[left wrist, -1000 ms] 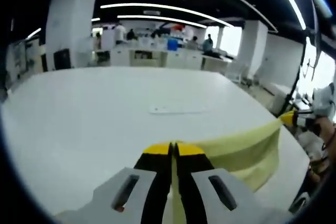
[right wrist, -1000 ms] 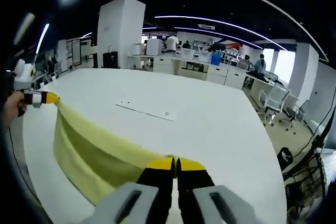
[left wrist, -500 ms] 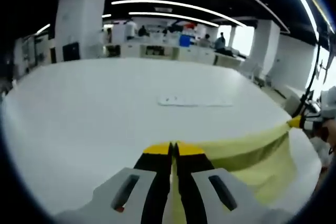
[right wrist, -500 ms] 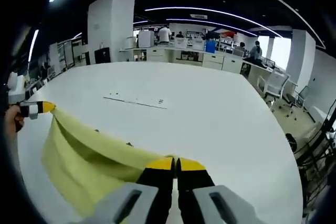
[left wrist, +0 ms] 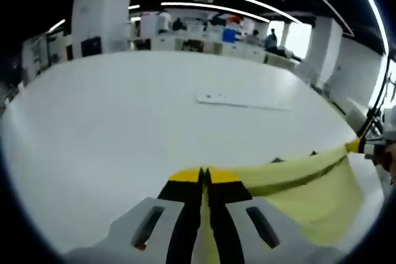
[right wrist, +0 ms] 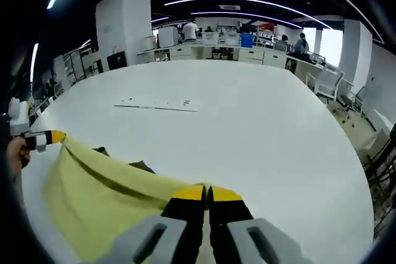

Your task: Fold the garment on the visible template until the final outline fits inside the template.

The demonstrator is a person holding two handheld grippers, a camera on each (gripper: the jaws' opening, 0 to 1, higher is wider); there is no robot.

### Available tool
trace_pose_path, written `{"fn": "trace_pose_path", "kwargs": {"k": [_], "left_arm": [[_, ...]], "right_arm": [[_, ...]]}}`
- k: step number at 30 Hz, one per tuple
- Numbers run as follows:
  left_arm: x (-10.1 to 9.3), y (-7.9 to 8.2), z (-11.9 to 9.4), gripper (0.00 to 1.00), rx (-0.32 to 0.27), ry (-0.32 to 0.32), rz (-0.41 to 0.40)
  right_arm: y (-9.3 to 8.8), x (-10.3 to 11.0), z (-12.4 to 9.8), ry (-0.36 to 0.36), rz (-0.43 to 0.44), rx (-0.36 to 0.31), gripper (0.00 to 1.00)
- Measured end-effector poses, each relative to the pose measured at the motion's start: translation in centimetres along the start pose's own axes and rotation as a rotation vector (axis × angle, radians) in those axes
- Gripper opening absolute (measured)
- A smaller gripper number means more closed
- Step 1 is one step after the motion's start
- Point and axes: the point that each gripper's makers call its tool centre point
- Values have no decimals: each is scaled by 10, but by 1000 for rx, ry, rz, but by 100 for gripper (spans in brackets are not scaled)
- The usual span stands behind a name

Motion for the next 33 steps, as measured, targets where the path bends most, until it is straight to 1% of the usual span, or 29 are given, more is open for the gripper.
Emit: {"fn": "trace_pose_path", "kwargs": {"k": [3, 6, 9, 13, 15, 16, 20, 21, 22, 23, 24, 25, 27, 29, 30, 31, 32, 33], "left_arm": [[0, -6, 5, 0, 17, 7, -2], [-1, -6, 7, 0, 19, 2, 18], [1, -10, 10, 0, 31, -2, 1], [2, -13, 12, 0, 34, -2, 0], [1, -15, 13, 0, 43, -4, -10], [0, -14, 13, 0, 37, -4, -13], [-1, -9, 13, 1, 9, -16, 38], [-3, -7, 12, 2, -4, -37, 52], [-3, -5, 11, 5, -8, -41, 52], [-6, 0, 11, 9, -33, -75, 76], [-8, 2, 10, 13, -41, -93, 81], [-11, 3, 9, 19, -49, -126, 96], [-12, 4, 6, 25, -56, -156, 136], [-13, 0, 3, 30, -47, -201, 197], [-15, -3, 1, 32, -45, -234, 238], [-16, -5, -2, 32, -42, -248, 258], [-17, -11, -4, 31, -28, -274, 292], [-15, -15, -5, 31, -18, -270, 297]], "right_arm": [[-5, -1, 4, 1, -3, 17, 0], [-9, -2, 8, -1, -9, 32, 0], [-13, -3, 12, -3, -7, 40, 0], [-16, -2, 15, -6, 7, 51, 0], [-17, -3, 16, -12, 35, 56, 0], [-18, -3, 16, -13, 45, 57, 0], [-18, -2, 16, -2, 47, 52, 0], [-18, -3, 15, 1, 42, 50, 0], [-18, -4, 14, 1, 39, 48, 2], [-17, -5, 12, 4, 34, 46, 5], [-18, -6, 11, 6, 28, 48, 9], [-21, -7, 10, 7, 9, 61, 13], [-22, -7, 7, 20, -22, 58, 20], [-23, -6, 2, 39, -35, 51, 21], [-23, -6, 1, 47, -46, 50, 22], [-24, -6, -1, 51, -53, 50, 23], [-24, -4, -2, 66, -77, 48, 24], [-24, -3, -4, 78, -98, 45, 24]]}}
Point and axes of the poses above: the point that each gripper's makers call its tool centre point, and the gripper's own axes: z roughly forward along the fingers, x roughly to its left, y roughly out of its top, and after that the axes turned 4 degrees about z, right-handed
